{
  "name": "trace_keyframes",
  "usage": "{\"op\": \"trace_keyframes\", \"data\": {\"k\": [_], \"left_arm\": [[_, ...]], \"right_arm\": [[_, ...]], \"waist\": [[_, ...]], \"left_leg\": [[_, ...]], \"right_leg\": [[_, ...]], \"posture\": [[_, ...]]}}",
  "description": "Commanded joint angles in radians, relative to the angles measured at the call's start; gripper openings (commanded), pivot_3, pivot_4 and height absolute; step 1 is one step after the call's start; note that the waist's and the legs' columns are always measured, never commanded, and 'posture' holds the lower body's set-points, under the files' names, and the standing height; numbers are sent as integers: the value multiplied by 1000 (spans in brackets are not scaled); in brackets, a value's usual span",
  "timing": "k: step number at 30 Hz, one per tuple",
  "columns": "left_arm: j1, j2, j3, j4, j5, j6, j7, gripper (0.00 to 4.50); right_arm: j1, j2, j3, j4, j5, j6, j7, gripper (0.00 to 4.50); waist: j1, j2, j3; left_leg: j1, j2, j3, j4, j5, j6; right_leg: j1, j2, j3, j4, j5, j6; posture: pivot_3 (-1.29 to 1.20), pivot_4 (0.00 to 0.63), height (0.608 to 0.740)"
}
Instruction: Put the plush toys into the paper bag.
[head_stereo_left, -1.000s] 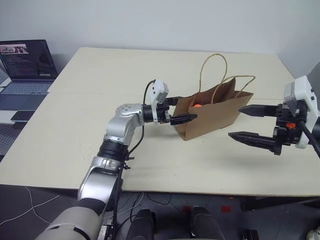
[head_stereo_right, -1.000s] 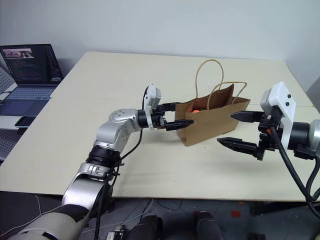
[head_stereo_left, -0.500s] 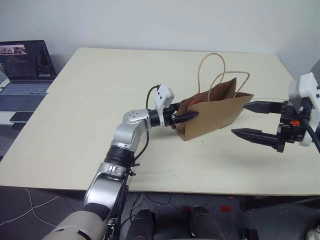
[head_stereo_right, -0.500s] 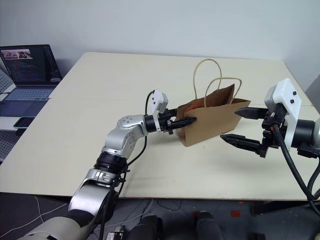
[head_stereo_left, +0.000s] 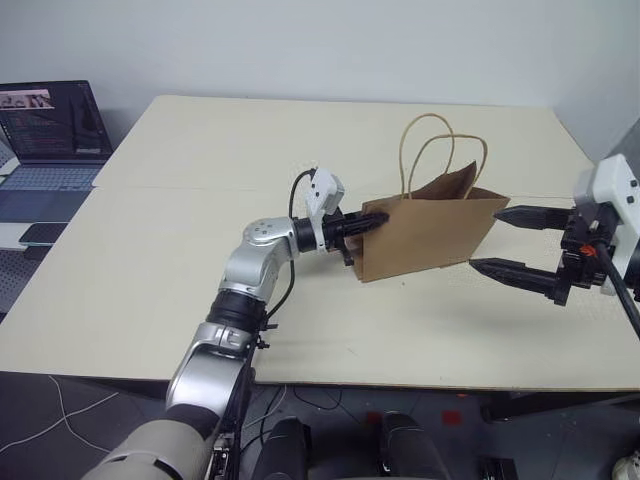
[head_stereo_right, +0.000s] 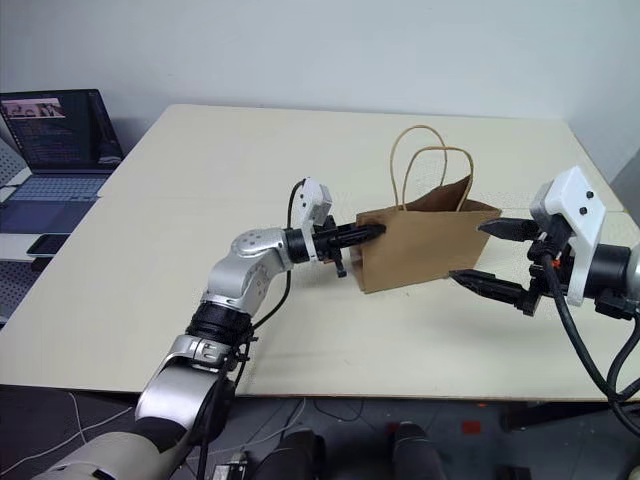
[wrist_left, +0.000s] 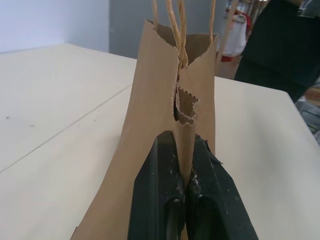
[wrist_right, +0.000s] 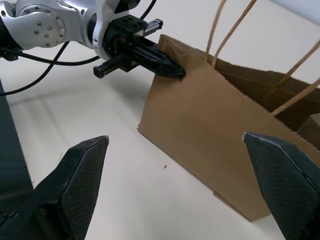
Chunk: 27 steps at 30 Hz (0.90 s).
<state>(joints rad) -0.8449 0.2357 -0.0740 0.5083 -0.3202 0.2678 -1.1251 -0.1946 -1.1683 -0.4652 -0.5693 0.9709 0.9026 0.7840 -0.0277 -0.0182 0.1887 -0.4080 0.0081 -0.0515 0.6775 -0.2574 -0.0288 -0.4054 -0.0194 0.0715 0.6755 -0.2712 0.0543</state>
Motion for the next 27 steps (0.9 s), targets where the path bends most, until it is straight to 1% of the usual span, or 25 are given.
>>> {"op": "trace_keyframes", "data": {"k": [1,4,8,12,15,18,20,24,27], "left_arm": [[-56,46,25,8,-68,40,-145,9],[-91,72,7,77,-41,-1,-205,9],[-141,67,1,221,7,-85,-232,9],[-181,55,-10,335,53,-161,-256,9],[-202,49,-8,382,70,-180,-265,9],[-221,55,-10,417,97,-209,-270,684],[-229,60,-4,432,108,-227,-271,1223],[-232,78,3,443,127,-254,-274,2448],[-215,107,-2,418,149,-281,-271,3268]], "right_arm": [[43,-44,-128,-11,5,5,110,4500],[92,-63,-194,-9,-2,30,165,4500],[152,-57,-247,-31,-14,49,197,4500],[174,-46,-248,-50,-25,39,187,4500],[180,-42,-244,-57,-28,37,184,4500],[178,-40,-234,-59,-31,37,181,4500],[176,-39,-229,-58,-31,36,180,4500],[170,-38,-215,-50,-38,27,177,4500],[153,-29,-196,-29,-49,13,168,4500]], "waist": [[0,0,0],[1,0,0],[2,0,0],[1,0,0],[1,0,0],[1,0,0],[1,-1,0],[1,-1,0],[-2,-1,0]], "left_leg": [[0,0,0,0,0,0],[0,0,0,0,0,0],[0,0,0,0,0,0],[0,0,0,0,0,0],[0,0,0,0,0,0],[0,0,0,0,0,0],[0,0,0,0,0,0],[0,0,0,0,0,0],[0,0,0,0,0,0]], "right_leg": [[0,0,0,0,0,0],[0,0,0,0,0,0],[1,0,0,0,0,0],[1,0,0,0,0,0],[1,0,0,0,0,0],[1,0,0,0,0,0],[1,0,0,0,0,0],[1,0,0,0,0,0],[1,0,0,0,0,0]], "posture": [[0,150,740],[0,150,740],[0,150,740],[0,150,740],[0,150,740],[0,150,740],[0,150,740],[0,150,740],[0,150,740]]}}
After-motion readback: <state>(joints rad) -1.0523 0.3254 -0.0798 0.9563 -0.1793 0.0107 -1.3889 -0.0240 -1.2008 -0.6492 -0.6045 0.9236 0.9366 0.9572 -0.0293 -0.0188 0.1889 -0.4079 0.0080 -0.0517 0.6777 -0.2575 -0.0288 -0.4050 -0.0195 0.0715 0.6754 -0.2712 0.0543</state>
